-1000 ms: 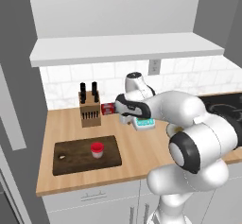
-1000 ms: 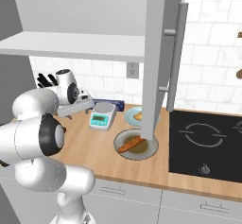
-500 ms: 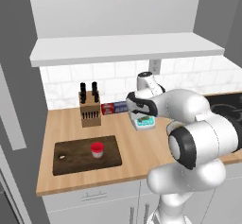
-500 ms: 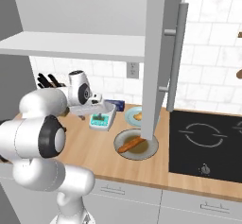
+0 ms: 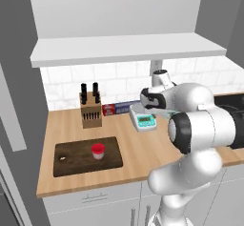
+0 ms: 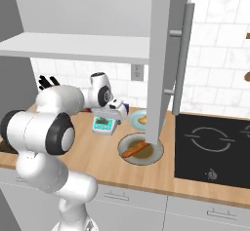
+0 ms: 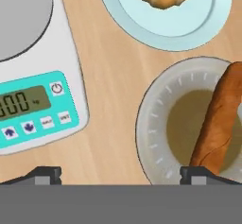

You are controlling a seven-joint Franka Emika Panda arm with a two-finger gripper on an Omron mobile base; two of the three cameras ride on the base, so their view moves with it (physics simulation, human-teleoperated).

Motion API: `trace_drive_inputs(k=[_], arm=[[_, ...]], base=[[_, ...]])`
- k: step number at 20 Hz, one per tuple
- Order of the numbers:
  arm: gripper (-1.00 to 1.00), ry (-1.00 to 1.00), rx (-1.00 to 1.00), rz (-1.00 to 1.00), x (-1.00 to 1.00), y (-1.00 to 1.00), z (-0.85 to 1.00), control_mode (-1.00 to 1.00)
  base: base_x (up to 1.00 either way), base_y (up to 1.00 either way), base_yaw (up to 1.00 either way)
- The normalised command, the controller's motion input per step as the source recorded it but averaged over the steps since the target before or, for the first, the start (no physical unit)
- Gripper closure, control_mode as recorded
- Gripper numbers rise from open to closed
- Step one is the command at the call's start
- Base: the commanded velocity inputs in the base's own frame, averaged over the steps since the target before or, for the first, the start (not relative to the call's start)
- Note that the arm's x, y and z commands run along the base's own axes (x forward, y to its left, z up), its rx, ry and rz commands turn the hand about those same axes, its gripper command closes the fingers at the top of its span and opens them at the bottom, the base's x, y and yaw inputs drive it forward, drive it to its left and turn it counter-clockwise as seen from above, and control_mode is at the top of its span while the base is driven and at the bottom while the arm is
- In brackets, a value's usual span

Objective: From the different types of pastries on the counter, select a croissant and place it on the cutting board. Then retrieve a jar of jam from the cabinet and place it alongside the croissant on the cutting board.

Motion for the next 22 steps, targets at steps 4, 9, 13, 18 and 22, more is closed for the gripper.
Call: trace_drive_inputs(k=[4,9,13,18,22], arm=[[-1.0,-0.04,0.03,-0.33,0.2,-0.67,0.03,-1.0],[-1.0,-0.04,0.04,-0.29,0.14,-0.51,0.0,-1.0],[-1.0,-0.12,0.04,-0.27,0.21,-0.46,0.0,-1.0],[-1.0,-0.13,0.08,-0.22,0.5,-0.35,0.0,-1.0],[-1.0,-0.11,0.05,-0.09,0.66,-0.04,0.0,-1.0]], base=[[0.0,0.0,0.0],[0.0,0.0,0.0],[0.0,0.0,0.0],[0.0,0.0,0.0],[0.0,0.0,0.0]])
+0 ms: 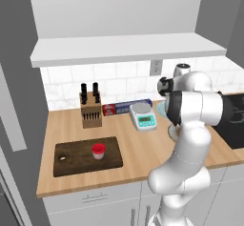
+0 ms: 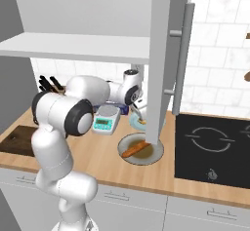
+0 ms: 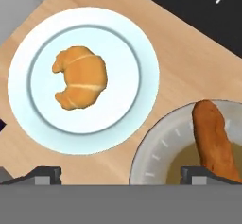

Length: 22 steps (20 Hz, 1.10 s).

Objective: From the different types of pastries on the counter, select a croissant and place it on the cutting board. Then retrieve a jar of jam from the cabinet and place it alongside the croissant on the cutting board.

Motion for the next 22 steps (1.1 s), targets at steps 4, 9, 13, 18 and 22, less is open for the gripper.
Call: trace_drive_inputs(k=[4,9,13,18,22], arm=[[-1.0,-0.06,0.0,-0.01,0.5,-0.31,-0.13,-1.0],[-1.0,0.0,0.01,0.0,0.39,-0.43,-0.24,-1.0],[-1.0,-0.02,0.0,0.01,0.51,-0.23,-0.13,-1.0],[-1.0,-0.02,0.01,0.04,0.33,-0.03,-0.01,-1.0],[-1.0,0.0,0.02,0.09,0.08,-0.04,-0.12,-1.0]], base=[[0.0,0.0,0.0],[0.0,0.0,0.0],[0.0,0.0,0.0],[0.0,0.0,0.0],[0.0,0.0,0.0]])
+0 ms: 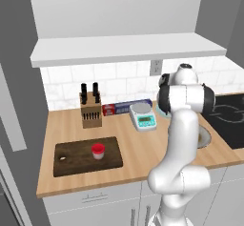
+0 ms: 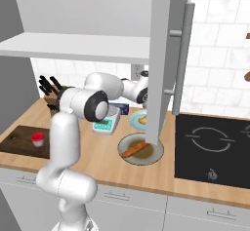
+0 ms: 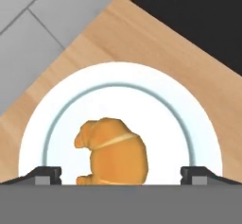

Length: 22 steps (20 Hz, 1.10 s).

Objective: From the different types of pastries on the counter, select a croissant and place it on the cutting board. Then retrieve a jar of jam from the cabinet and place it alongside the croissant on the cutting board.

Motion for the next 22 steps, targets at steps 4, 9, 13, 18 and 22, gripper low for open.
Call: trace_drive_inputs(k=[4,9,13,18,22], arm=[[-1.0,0.0,0.0,0.11,0.0,-0.11,-0.34,-1.0],[-1.0,0.0,0.02,0.12,0.07,0.0,-0.2,-1.0],[-1.0,0.0,0.04,0.12,0.23,0.0,-0.14,-1.0],[-1.0,0.0,0.01,0.11,0.22,0.0,-0.19,-1.0],[-1.0,0.01,0.0,0.1,0.17,0.0,-0.24,-1.0]], base=[[0.0,0.0,0.0],[0.0,0.0,0.0],[0.0,0.0,0.0],[0.0,0.0,0.0],[0.0,0.0,0.0]])
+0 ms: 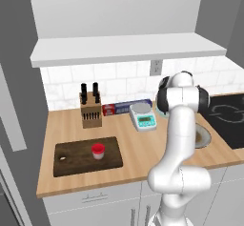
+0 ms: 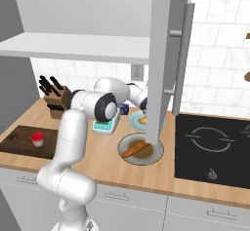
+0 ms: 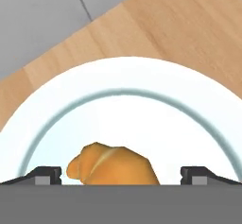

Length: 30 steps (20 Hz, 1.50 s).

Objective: From the different types of pastries on the counter, select a croissant and place it on the cutting board. Then retrieve a jar of jam from the cabinet and place it alongside the croissant on the cutting board.

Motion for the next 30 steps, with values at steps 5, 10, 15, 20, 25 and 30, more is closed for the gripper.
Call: trace_drive_inputs(k=[5,10,15,20,25,30], arm=[[-1.0,0.02,0.0,0.08,0.14,0.0,-0.24,-1.0],[1.0,0.08,0.0,0.08,0.24,0.01,-0.28,-1.0],[1.0,0.18,0.01,0.1,0.16,0.03,-0.2,-1.0],[1.0,0.3,0.07,0.04,0.12,0.03,-0.24,-1.0],[1.0,0.13,0.03,0.01,-0.05,0.01,0.02,-1.0],[1.0,-0.01,0.01,0.0,-0.46,0.01,0.1,-1.0]], base=[[0.0,0.0,0.0],[0.0,0.0,0.0],[0.0,0.0,0.0],[0.0,0.0,0.0],[0.0,0.0,0.0],[0.0,0.0,0.0]])
